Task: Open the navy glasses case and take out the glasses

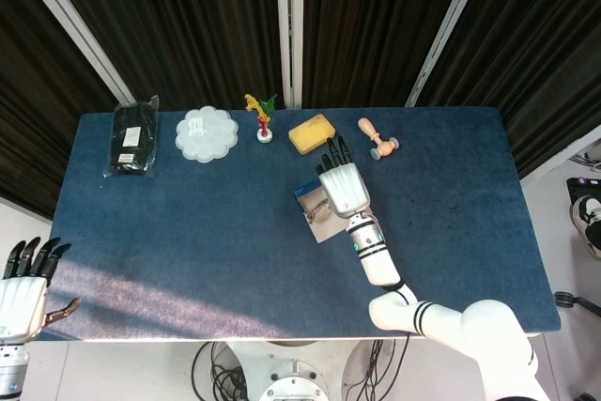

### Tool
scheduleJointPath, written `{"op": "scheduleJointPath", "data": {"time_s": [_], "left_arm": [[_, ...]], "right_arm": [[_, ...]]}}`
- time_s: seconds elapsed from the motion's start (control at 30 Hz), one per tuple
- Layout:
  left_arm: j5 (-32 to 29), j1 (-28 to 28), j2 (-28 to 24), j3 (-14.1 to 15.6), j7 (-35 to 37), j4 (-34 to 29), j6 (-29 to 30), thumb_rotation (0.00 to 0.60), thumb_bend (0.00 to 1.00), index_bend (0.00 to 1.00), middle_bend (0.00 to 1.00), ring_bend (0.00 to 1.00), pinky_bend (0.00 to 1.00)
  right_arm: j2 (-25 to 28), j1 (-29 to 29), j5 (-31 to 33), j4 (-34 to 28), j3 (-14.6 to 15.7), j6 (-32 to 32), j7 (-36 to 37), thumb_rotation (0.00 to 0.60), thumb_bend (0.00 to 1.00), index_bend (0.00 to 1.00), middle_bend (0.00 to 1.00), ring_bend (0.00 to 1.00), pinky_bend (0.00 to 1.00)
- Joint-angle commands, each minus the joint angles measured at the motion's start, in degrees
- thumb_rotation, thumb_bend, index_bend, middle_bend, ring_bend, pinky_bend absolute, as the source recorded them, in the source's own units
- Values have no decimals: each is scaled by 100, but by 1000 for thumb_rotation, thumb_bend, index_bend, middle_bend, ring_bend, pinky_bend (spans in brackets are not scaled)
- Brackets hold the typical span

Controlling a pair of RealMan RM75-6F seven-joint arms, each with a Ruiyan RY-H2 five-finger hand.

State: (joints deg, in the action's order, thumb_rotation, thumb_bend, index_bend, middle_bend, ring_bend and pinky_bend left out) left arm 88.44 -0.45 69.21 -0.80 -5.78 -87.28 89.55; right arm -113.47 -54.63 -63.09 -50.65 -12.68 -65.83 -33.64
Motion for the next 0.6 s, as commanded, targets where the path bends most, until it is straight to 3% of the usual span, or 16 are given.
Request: {"op": "scheduleJointPath", "data": {"time_s": [0.03,0.13,0.2,0.23,0.3,0.37,0.43,0.6], "left_arm": [[1,-6,5,-1,7,6,-6,600,0,167,100,0,0],[-4,-13,3,9,18,0,-32,600,0,167,100,0,0],[-8,-19,-1,13,19,-7,-48,600,0,167,100,0,0],[-6,-20,-1,13,19,-9,-47,600,0,168,100,0,0],[-6,-14,-1,14,25,-12,-35,600,0,168,100,0,0],[-9,-7,-4,14,31,-10,-23,600,0,168,100,0,0],[-5,-8,-4,14,37,-7,-19,600,0,167,100,0,0],[24,-7,-7,17,42,-6,9,600,0,167,100,0,0]], "right_arm": [[-48,17,17,25,-73,78,-130,600,418,685,277,6,0],[-59,38,267,-64,-211,293,-429,600,420,678,275,6,0],[40,56,684,-379,-396,618,-710,600,409,600,259,4,0],[111,54,825,-529,-448,705,-867,600,397,516,239,3,0],[306,68,1018,-880,-481,785,-1192,600,320,197,170,0,0],[471,116,1052,-1203,-501,775,-1216,600,221,26,137,0,0],[698,191,1051,-1587,-488,815,-1140,600,177,0,128,0,0],[1311,441,599,-2448,-237,743,-777,600,177,7,136,0,0]]}}
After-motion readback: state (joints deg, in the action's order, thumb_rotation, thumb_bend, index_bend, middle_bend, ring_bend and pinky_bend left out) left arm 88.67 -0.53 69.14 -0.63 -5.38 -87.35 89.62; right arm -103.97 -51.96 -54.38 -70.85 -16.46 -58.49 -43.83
